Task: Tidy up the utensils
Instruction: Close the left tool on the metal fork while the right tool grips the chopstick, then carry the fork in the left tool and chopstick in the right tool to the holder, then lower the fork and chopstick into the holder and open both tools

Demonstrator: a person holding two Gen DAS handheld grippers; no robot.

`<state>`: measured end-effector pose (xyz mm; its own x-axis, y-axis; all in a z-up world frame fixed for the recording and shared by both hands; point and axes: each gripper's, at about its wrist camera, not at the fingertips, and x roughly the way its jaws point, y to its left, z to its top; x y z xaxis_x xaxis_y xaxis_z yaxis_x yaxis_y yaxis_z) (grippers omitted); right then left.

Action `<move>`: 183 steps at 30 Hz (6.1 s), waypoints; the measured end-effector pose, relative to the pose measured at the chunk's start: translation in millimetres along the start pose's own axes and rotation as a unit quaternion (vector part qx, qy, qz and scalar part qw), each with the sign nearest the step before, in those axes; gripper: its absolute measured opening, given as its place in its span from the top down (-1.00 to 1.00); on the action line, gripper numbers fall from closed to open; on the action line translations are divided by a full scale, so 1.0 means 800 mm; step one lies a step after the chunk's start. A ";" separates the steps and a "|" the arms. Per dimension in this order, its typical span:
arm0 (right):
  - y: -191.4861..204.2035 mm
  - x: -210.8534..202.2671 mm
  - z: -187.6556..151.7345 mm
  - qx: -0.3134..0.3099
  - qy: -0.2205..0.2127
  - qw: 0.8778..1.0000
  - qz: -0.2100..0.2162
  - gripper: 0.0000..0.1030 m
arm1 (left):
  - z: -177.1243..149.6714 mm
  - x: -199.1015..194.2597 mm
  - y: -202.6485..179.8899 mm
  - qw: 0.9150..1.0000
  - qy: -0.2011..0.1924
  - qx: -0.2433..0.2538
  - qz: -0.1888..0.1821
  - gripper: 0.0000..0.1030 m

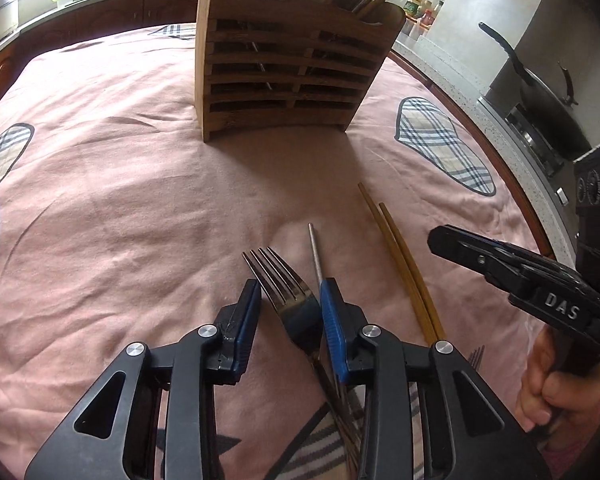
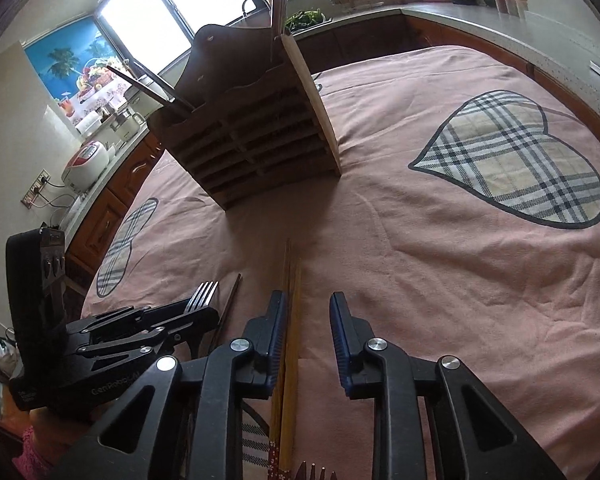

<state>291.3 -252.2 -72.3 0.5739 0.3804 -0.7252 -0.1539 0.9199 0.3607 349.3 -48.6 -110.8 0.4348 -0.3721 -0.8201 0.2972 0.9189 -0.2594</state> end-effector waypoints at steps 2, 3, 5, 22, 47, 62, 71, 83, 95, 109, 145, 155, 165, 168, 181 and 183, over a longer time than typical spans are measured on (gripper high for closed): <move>0.004 0.013 0.001 -0.012 0.015 1.000 -0.004 0.61 | -0.002 -0.003 0.007 1.000 0.003 -0.008 -0.008 0.42; 0.006 0.020 0.001 -0.017 0.022 1.000 -0.009 0.66 | -0.001 -0.004 0.010 1.000 0.004 -0.012 -0.011 0.42; 0.010 0.032 0.002 -0.027 0.037 0.999 -0.015 0.73 | 0.000 -0.004 0.014 1.000 0.005 -0.017 -0.012 0.42; 0.020 0.032 0.016 -0.043 0.041 0.998 -0.023 0.88 | 0.017 0.012 -0.003 0.999 0.028 0.008 0.016 0.23; 0.042 -0.066 0.016 -0.048 -0.046 0.998 0.011 0.89 | -0.021 -0.108 0.011 0.997 -0.074 -0.019 0.004 0.58; 0.062 -0.127 -0.004 -0.052 -0.097 0.994 0.022 0.89 | -0.063 -0.186 0.010 0.988 -0.150 -0.033 -0.002 0.60; 0.068 -0.163 -0.005 -0.054 -0.136 0.989 0.023 0.90 | -0.063 -0.220 -0.002 0.982 -0.189 -0.023 -0.003 0.60; 0.072 -0.191 0.015 -0.055 -0.177 0.982 0.024 0.90 | -0.046 -0.249 -0.004 0.974 -0.227 -0.025 -0.007 0.60; 0.069 -0.192 0.036 -0.047 -0.195 0.979 0.023 0.90 | -0.014 -0.252 -0.001 0.968 -0.248 -0.030 -0.007 0.60; 0.070 -0.200 0.104 -0.042 -0.245 0.968 0.022 0.90 | 0.067 -0.253 0.000 0.954 -0.297 -0.025 0.003 0.60; 0.042 -0.064 0.213 -0.031 -0.258 0.965 -0.019 0.90 | 0.186 -0.087 0.015 0.954 -0.294 -0.014 0.055 0.60; 0.032 -0.046 0.209 -0.020 -0.242 0.970 -0.017 0.89 | 0.183 -0.060 0.019 0.963 -0.261 -0.016 0.059 0.60; 0.029 -0.040 0.213 -0.015 -0.237 0.971 -0.017 0.89 | 0.188 -0.053 0.022 0.967 -0.248 -0.023 0.053 0.60; 0.029 -0.039 0.213 -0.013 -0.236 0.971 -0.017 0.89 | 0.189 -0.052 0.023 0.967 -0.248 -0.021 0.053 0.60; 0.023 -0.032 0.216 -0.006 -0.231 0.973 -0.010 0.88 | 0.189 -0.052 0.022 0.968 -0.244 -0.019 0.049 0.59; 0.023 -0.031 0.217 -0.006 -0.230 0.973 -0.011 0.88 | 0.189 -0.052 0.021 0.969 -0.243 -0.021 0.048 0.60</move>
<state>413.6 -261.3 54.3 0.8763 0.2803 -0.3919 -0.1454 0.9293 0.3395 464.9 -37.7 -3.8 0.8104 -0.2930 -0.5073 0.2047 0.9530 -0.2235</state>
